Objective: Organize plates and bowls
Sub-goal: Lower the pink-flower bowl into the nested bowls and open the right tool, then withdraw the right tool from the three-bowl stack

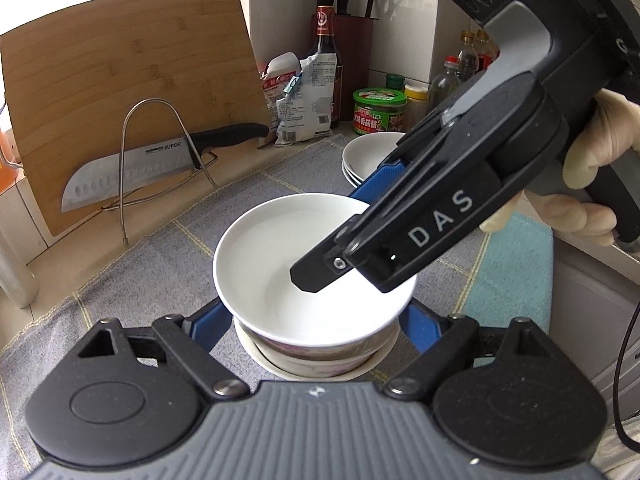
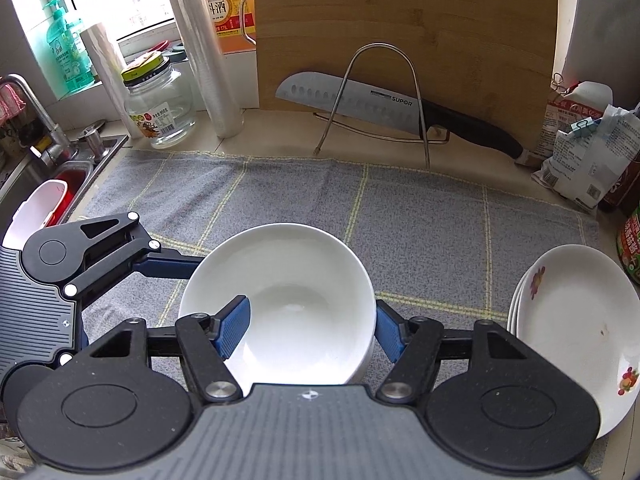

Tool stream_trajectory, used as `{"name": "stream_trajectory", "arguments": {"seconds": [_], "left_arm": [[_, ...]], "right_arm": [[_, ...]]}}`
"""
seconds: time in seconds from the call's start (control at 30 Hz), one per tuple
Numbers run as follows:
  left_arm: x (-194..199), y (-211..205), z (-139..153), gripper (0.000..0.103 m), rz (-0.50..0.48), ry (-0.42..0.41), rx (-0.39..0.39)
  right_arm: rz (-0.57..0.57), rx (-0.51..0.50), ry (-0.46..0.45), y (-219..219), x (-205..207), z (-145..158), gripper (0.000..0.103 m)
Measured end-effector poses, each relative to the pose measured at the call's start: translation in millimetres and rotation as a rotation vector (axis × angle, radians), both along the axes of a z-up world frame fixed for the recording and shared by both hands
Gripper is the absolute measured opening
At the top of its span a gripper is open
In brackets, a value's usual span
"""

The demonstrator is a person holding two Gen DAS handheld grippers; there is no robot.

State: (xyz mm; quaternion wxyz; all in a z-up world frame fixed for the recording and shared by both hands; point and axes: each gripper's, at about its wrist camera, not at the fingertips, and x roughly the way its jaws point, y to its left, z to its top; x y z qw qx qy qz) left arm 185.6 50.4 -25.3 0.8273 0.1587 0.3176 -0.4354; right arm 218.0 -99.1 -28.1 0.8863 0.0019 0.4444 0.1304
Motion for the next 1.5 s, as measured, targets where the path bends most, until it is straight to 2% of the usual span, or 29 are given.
{"name": "stream_trajectory", "arguments": {"seconds": [0.57,0.7,0.77,0.83,0.93,1.23,1.5], "left_arm": [[2.9,-2.2,-6.2,0.090,-0.007,0.023,0.005],[1.3,-2.7,-7.2,0.092,-0.014,0.012,0.014],[-0.8,-1.6,-6.3,0.096,-0.019,-0.003,0.006],[-2.5,1.6,-3.5,0.098,-0.021,-0.011,-0.015],[-4.2,7.8,0.2,0.100,-0.023,-0.020,-0.027],[-9.6,29.3,-7.0,0.100,-0.007,-0.012,0.032],[-5.6,40.1,-20.4,0.100,-0.012,0.035,0.069]], "right_arm": [[-0.001,0.002,0.023,-0.4,6.3,-6.7,0.072],[0.004,0.012,0.022,0.1,6.6,-7.5,0.079],[0.014,0.001,0.007,2.4,6.1,-6.6,0.083],[0.015,0.004,-0.008,3.9,5.5,-4.2,0.093],[0.019,0.002,-0.039,5.4,2.4,0.9,0.098],[0.002,-0.003,-0.092,2.7,-21.8,9.6,0.103],[-0.082,-0.043,-0.096,4.8,-46.7,5.4,0.103]]}}
